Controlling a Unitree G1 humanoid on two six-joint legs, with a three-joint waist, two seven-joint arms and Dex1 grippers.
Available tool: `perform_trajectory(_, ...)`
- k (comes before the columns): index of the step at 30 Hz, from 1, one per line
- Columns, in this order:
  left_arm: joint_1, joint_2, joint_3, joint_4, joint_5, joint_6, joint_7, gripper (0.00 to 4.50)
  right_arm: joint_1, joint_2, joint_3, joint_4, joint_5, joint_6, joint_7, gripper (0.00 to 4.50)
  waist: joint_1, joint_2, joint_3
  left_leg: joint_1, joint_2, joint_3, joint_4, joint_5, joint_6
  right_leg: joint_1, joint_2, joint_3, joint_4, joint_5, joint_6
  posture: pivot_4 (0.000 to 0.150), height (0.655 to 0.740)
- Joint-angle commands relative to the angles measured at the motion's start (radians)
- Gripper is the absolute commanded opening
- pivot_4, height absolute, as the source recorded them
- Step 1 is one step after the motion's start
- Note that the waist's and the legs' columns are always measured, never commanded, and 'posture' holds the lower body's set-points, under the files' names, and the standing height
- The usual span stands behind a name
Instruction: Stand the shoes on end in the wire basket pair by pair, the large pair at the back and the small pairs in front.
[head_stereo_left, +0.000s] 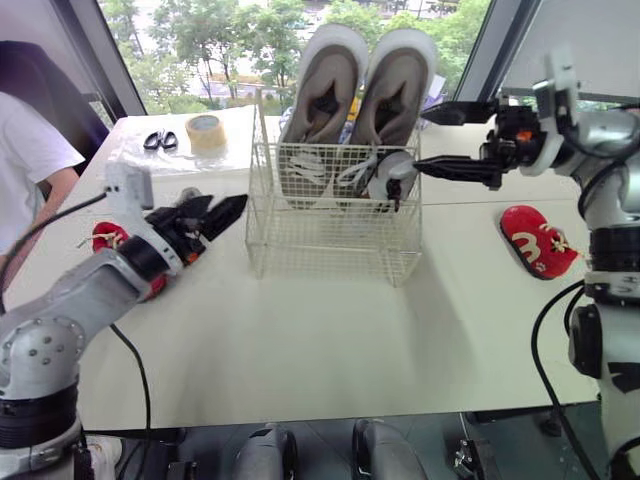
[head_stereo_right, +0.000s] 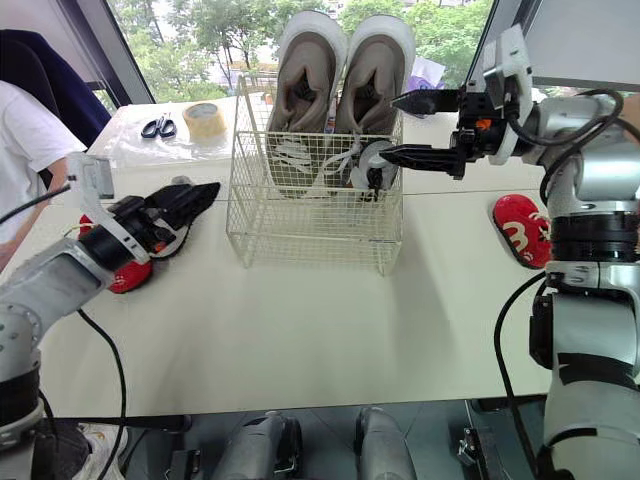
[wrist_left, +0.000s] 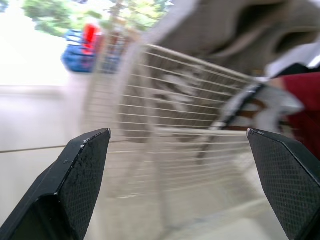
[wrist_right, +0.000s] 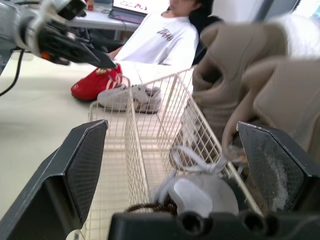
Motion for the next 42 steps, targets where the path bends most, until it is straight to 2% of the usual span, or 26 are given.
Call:
perform_trajectory(1, -0.088, 0.107, -0.004, 0.120, 0.158, 0.005, -0.047, 4.50, -0.006, -0.048, -0.066, -0.190, 0.105, 0.143, -0.053, 4.46, -0.001, 0.000, 0.000, 0.000, 0.000, 0.000, 0.000, -0.001, 0.002, 0.000, 0.000, 0.000, 0.000, 0.000, 0.000, 0.150, 0.7400)
perform_trajectory(4, -0.227, 0.213, -0.118, 0.340, 0.303, 0.112, -0.086, 4.50, 0.028, -0.072, -0.057, -0.361, 0.220, 0.308, -0.065, 4.46, -0.001, 0.000, 0.000, 0.000, 0.000, 0.000, 0.000, -0.002, 0.003, 0.000, 0.000, -0.001, 0.000, 0.000, 0.000, 0.150, 0.7400)
perform_trajectory(8, -0.447, 0.245, -0.277, 0.620, 0.483, 0.119, -0.314, 4.50, 0.121, -0.088, -0.017, -0.564, 0.311, 0.402, -0.073, 4.46, 0.004, -0.001, -0.001, 0.000, 0.000, 0.000, 0.000, -0.003, 0.004, 0.000, 0.001, -0.001, 0.000, 0.000, 0.000, 0.150, 0.7400)
perform_trajectory(12, -0.685, 0.197, -0.460, 0.990, 0.760, -0.005, -0.498, 4.50, 0.210, -0.063, 0.002, -0.657, 0.319, 0.395, -0.139, 4.46, 0.015, -0.002, -0.001, 0.000, -0.003, 0.003, 0.000, -0.002, 0.003, 0.000, 0.000, -0.002, 0.000, 0.000, 0.001, 0.150, 0.7400)
perform_trajectory(16, -0.876, 0.122, -0.541, 1.338, 0.958, -0.154, -0.622, 4.50, 0.265, -0.033, -0.037, -0.709, 0.367, 0.418, -0.234, 4.46, 0.020, -0.003, 0.000, -0.001, -0.003, 0.006, 0.000, -0.001, 0.002, -0.001, 0.000, -0.001, -0.001, 0.000, 0.001, 0.150, 0.7400)
perform_trajectory(20, -0.955, 0.051, -0.548, 1.570, 1.086, -0.264, -0.652, 4.50, 0.296, -0.009, -0.065, -0.758, 0.422, 0.441, -0.324, 4.46, 0.020, -0.004, 0.000, -0.002, -0.003, 0.006, 0.001, -0.001, 0.003, -0.002, -0.001, -0.001, 0.000, 0.000, 0.001, 0.150, 0.7400)
perform_trajectory(24, -0.962, -0.012, -0.510, 1.667, 1.142, -0.282, -0.698, 4.50, 0.303, 0.002, -0.074, -0.784, 0.460, 0.455, -0.399, 4.46, 0.020, -0.005, 0.001, -0.003, -0.001, 0.005, 0.001, -0.002, 0.004, -0.003, -0.001, -0.001, 0.000, 0.000, 0.001, 0.150, 0.7400)
perform_trajectory(27, -0.932, -0.046, -0.482, 1.698, 1.182, -0.307, -0.670, 3.69, 0.299, 0.002, -0.078, -0.803, 0.485, 0.467, -0.451, 4.50, 0.022, -0.005, 0.001, -0.003, 0.000, 0.004, 0.001, -0.004, 0.007, -0.003, -0.001, -0.001, 0.001, 0.000, 0.001, 0.150, 0.7400)
perform_trajectory(28, -0.926, -0.051, -0.471, 1.702, 1.192, -0.308, -0.672, 3.08, 0.300, -0.002, -0.080, -0.810, 0.495, 0.472, -0.464, 4.50, 0.021, -0.006, 0.001, -0.003, 0.000, 0.003, 0.001, -0.005, 0.008, -0.003, -0.001, -0.001, 0.001, 0.000, 0.001, 0.150, 0.7400)
perform_trajectory(34, -0.936, -0.055, -0.396, 1.701, 1.216, -0.303, -0.687, 0.22, 0.317, -0.032, -0.092, -0.824, 0.519, 0.475, -0.507, 4.50, 0.021, -0.006, 0.001, -0.002, 0.000, 0.003, 0.002, -0.005, 0.009, -0.003, -0.002, -0.001, 0.002, 0.000, 0.001, 0.150, 0.7400)
perform_trajectory(35, -0.948, -0.051, -0.369, 1.698, 1.206, -0.305, -0.681, 0.05, 0.318, -0.036, -0.092, -0.822, 0.520, 0.473, -0.510, 4.50, 0.021, -0.006, 0.001, -0.002, 0.000, 0.003, 0.002, -0.005, 0.009, -0.003, -0.002, -0.001, 0.002, 0.000, 0.001, 0.150, 0.7400)
perform_trajectory(39, -1.010, -0.030, -0.252, 1.682, 1.153, -0.290, -0.658, 0.05, 0.323, -0.050, -0.093, -0.816, 0.518, 0.463, -0.512, 4.50, 0.020, -0.007, 0.002, -0.003, 0.000, 0.003, 0.002, -0.005, 0.010, -0.003, -0.002, -0.001, 0.002, 0.000, 0.001, 0.150, 0.7400)
perform_trajectory(42, -1.109, 0.011, -0.121, 1.629, 1.057, -0.234, -0.656, 0.05, 0.311, -0.055, -0.084, -0.791, 0.503, 0.447, -0.506, 4.50, 0.020, -0.019, 0.009, -0.003, 0.000, 0.003, 0.002, -0.005, 0.009, -0.004, -0.001, -0.001, 0.004, 0.000, 0.001, 0.150, 0.7400)
